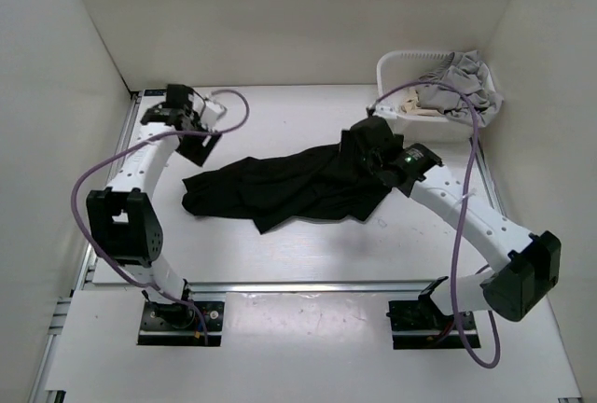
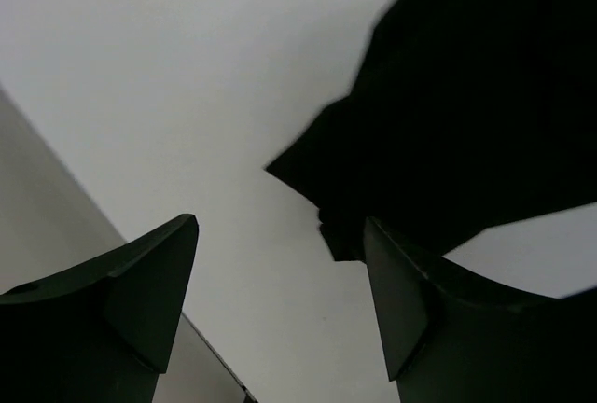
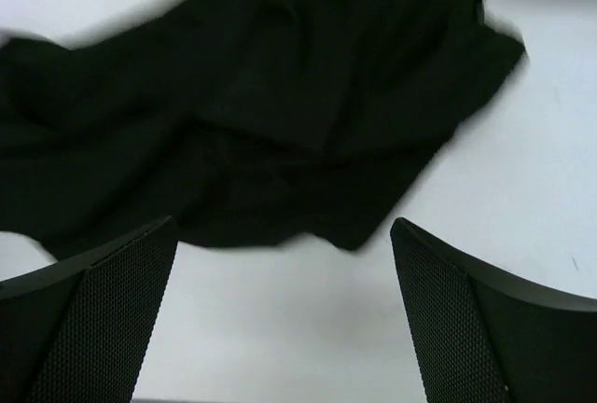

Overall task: Fold and stack the trousers
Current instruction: Grab the trousers from the pile, then flatten the trousers out

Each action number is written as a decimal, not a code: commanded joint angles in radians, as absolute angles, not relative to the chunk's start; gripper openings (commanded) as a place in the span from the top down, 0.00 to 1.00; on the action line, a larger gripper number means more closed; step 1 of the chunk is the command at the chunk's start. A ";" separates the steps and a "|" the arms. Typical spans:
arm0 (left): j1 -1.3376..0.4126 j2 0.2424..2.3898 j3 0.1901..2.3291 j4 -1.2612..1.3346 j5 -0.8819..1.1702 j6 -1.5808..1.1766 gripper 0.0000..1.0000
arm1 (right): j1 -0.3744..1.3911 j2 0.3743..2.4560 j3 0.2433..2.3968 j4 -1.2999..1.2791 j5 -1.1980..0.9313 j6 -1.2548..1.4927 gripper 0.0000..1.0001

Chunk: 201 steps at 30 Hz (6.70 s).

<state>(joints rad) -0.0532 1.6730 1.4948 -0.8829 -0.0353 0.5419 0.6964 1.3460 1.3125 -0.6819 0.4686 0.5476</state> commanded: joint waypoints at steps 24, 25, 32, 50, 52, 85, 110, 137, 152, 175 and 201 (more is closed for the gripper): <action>-0.077 1.856 1.154 -0.772 -0.081 0.500 0.86 | 0.356 1.695 0.911 -0.242 -0.291 0.584 0.61; -0.066 1.856 1.154 -0.761 -0.065 0.480 0.86 | 0.339 1.695 0.911 -0.261 -0.281 0.572 0.68; 0.086 1.662 1.262 -0.761 -0.084 0.471 0.86 | 0.308 1.566 1.308 -0.628 -0.177 0.350 0.99; 0.124 1.423 1.718 -1.022 0.046 0.693 0.86 | 0.318 1.129 1.804 -0.957 -0.336 0.238 1.00; 0.124 1.488 1.742 -1.011 0.046 0.693 0.86 | 0.318 1.120 1.744 -0.933 -0.363 0.247 1.00; -0.236 1.860 1.319 -0.696 0.047 0.543 0.00 | 0.074 1.676 1.104 -0.413 -0.262 0.459 0.07; 0.067 1.486 1.344 -0.954 -0.040 0.740 0.86 | -0.060 1.161 1.081 -0.854 -0.031 0.451 1.00; 0.279 2.149 1.893 -1.060 -0.026 0.614 0.32 | -0.235 1.534 1.313 -1.002 -0.167 0.374 0.32; 0.469 1.991 1.488 -1.059 0.486 0.499 0.13 | -0.235 1.374 1.143 -0.937 -0.160 0.437 0.33; 0.357 1.930 1.321 -0.922 0.333 0.416 0.86 | -0.235 1.627 1.166 -0.744 -0.106 0.508 0.33; 0.620 1.916 1.815 -1.313 0.084 0.695 0.86 | -0.291 1.369 1.441 -1.101 -0.127 0.540 1.00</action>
